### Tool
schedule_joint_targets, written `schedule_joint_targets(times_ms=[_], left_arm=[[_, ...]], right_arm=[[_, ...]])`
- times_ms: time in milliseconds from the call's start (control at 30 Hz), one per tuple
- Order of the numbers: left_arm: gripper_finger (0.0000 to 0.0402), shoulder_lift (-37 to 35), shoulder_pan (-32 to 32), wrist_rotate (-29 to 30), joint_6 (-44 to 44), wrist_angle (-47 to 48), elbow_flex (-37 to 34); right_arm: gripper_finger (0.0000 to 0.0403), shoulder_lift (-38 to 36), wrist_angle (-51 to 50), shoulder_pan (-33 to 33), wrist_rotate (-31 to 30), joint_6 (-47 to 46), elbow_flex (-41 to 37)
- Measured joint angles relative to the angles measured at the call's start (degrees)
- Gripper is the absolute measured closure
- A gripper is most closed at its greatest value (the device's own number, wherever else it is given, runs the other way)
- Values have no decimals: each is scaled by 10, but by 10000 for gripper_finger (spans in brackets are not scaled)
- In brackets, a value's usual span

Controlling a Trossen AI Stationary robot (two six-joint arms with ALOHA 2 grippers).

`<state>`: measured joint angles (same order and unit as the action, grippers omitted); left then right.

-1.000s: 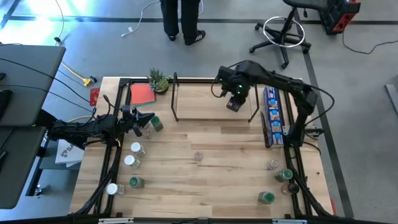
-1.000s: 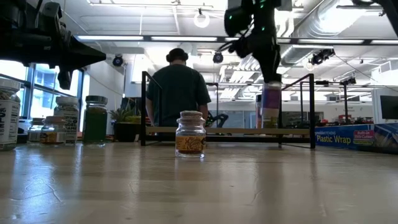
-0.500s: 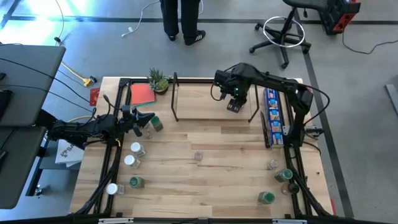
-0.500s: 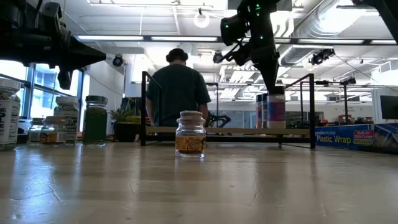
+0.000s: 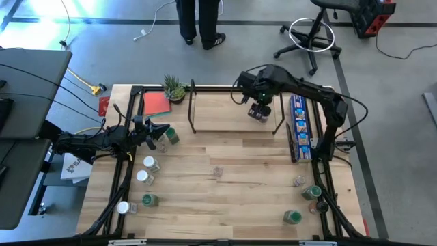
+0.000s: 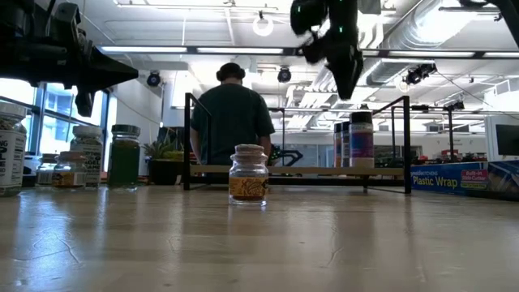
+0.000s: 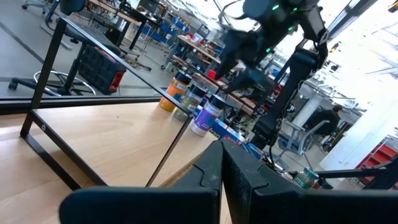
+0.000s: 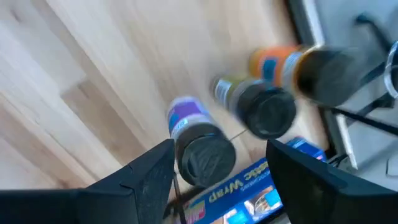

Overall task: Shelf spices
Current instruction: Put the black orange seasoning bottle on the shelf, aligned with the black purple seasoning bottle

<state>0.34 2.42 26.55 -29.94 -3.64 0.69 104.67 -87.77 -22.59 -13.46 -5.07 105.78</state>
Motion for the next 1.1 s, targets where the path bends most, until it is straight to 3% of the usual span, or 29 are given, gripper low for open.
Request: schedule_joint_targets(times_ms=[233,333,400,633,700,800,967,1100], left_arm=[[400,0,0,0,0,-1,0],[400,0,0,0,0,0,0],[400,0,0,0,0,0,0],[400,0,0,1,2,0,0],[400,0,0,5,2,0,0],[400,0,0,7,2,0,0],[400,0,0,10,1,0,0],[400,0,0,10,0,-2,0]], right_arm=[[155,-89,-1,103,7,-84,41],[155,-160,37,179,132,-63,7],[155,-209,67,235,202,-109,-32],[155,-332,118,434,324,-444,-220],[155,-353,179,488,362,-499,-272],[155,-362,279,560,415,-499,-330],[155,-348,330,661,432,-452,-359],[155,-323,284,720,399,-507,-368]])
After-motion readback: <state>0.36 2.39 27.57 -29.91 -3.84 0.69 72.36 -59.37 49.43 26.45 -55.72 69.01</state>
